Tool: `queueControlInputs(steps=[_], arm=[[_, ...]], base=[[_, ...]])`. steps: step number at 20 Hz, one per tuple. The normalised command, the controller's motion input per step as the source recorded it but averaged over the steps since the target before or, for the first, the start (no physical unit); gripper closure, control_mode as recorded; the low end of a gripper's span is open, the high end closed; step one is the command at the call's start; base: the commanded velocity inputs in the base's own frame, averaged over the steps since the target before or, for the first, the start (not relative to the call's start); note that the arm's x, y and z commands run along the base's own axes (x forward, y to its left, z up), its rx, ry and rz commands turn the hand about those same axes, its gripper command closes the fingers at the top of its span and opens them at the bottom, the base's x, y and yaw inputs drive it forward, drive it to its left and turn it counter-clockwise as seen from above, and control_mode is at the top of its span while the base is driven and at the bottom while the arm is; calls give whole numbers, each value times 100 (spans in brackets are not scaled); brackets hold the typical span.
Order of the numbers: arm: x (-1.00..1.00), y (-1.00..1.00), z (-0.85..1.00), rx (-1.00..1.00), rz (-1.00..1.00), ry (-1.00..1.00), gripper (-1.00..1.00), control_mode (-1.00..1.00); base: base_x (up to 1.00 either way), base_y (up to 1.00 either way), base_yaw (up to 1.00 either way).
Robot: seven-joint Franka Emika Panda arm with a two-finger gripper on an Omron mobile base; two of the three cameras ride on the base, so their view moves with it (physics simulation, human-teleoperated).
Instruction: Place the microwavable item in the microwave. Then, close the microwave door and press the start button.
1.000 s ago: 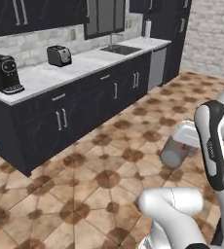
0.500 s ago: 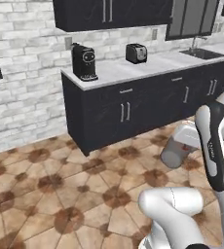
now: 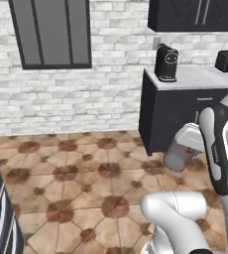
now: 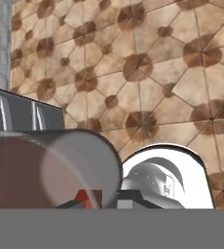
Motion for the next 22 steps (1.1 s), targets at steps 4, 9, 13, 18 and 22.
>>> queueControlInputs(steps=[4, 9, 13, 18, 22], arm=[[0, 0, 0, 0, 0, 0, 100, 100], [0, 0, 0, 0, 0, 0, 100, 100], [0, 0, 0, 0, 0, 0, 100, 100], [0, 0, 0, 0, 0, 0, 100, 100], [0, 0, 0, 0, 0, 0, 100, 100]], base=[[31, 19, 69], [18, 3, 69], [0, 0, 66], [0, 0, 67], [0, 19, 67]])
